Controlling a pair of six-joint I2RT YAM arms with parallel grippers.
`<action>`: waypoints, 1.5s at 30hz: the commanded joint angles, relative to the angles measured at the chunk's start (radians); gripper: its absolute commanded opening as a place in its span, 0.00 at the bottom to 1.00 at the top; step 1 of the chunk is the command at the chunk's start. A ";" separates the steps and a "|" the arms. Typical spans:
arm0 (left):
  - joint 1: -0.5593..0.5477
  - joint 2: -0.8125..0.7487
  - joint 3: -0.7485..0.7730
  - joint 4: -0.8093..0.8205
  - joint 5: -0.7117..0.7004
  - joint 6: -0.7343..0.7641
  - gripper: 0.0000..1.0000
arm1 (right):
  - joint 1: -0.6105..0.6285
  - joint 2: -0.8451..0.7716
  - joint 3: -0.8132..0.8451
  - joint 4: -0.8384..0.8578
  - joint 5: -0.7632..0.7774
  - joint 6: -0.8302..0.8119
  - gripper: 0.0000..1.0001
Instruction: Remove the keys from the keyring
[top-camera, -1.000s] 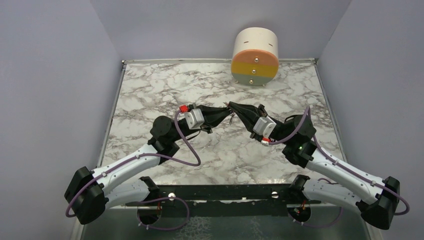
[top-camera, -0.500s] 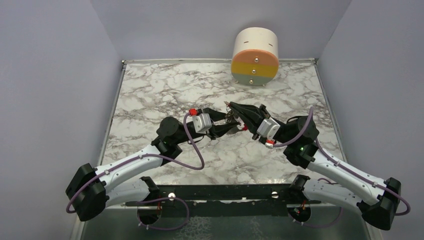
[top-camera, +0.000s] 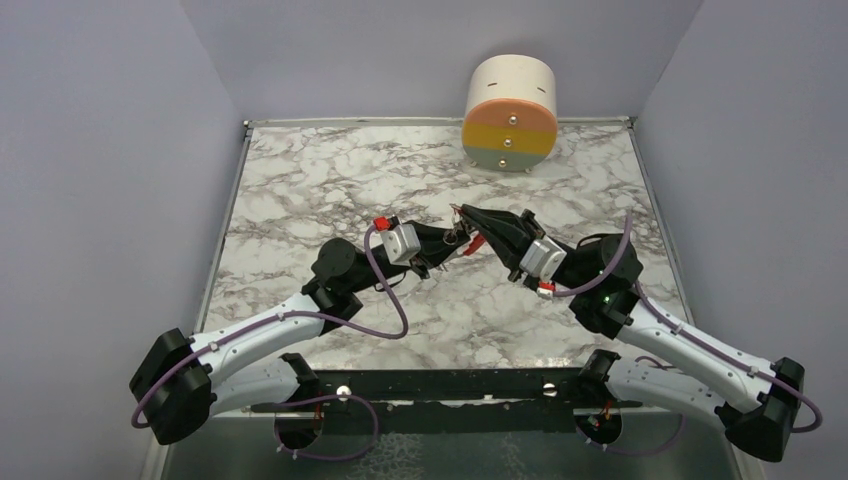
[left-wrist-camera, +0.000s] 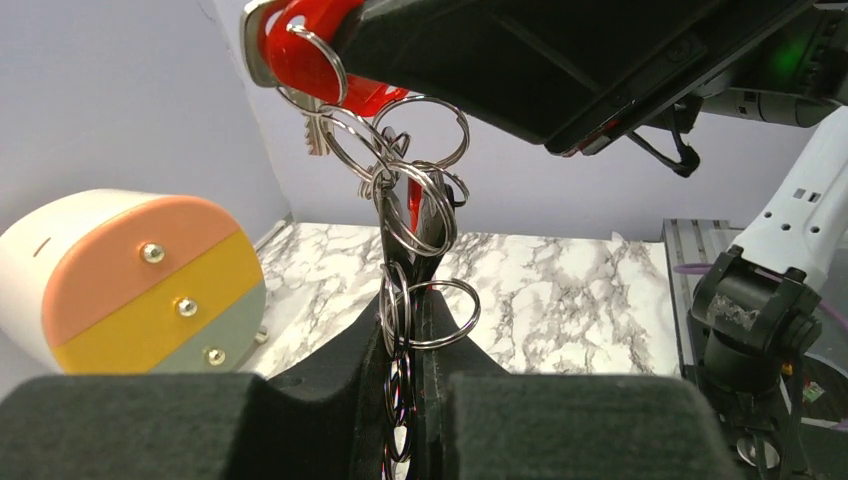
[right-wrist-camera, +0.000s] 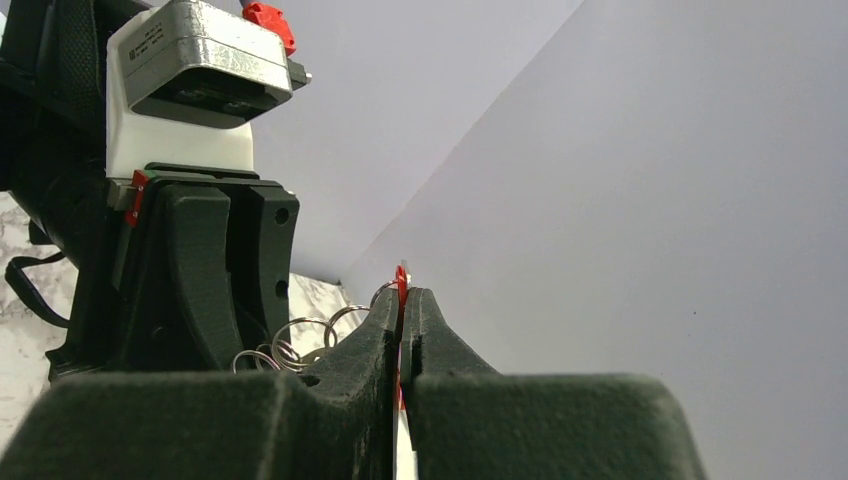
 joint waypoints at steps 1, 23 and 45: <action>-0.009 -0.008 -0.007 -0.004 -0.049 -0.012 0.00 | 0.004 -0.027 0.027 0.078 -0.009 0.015 0.02; -0.008 -0.005 0.021 -0.128 -0.461 0.020 0.00 | 0.004 -0.104 0.002 0.067 -0.044 0.096 0.02; -0.009 0.017 0.055 -0.143 -0.510 0.057 0.00 | 0.004 -0.040 0.012 0.053 -0.174 0.248 0.02</action>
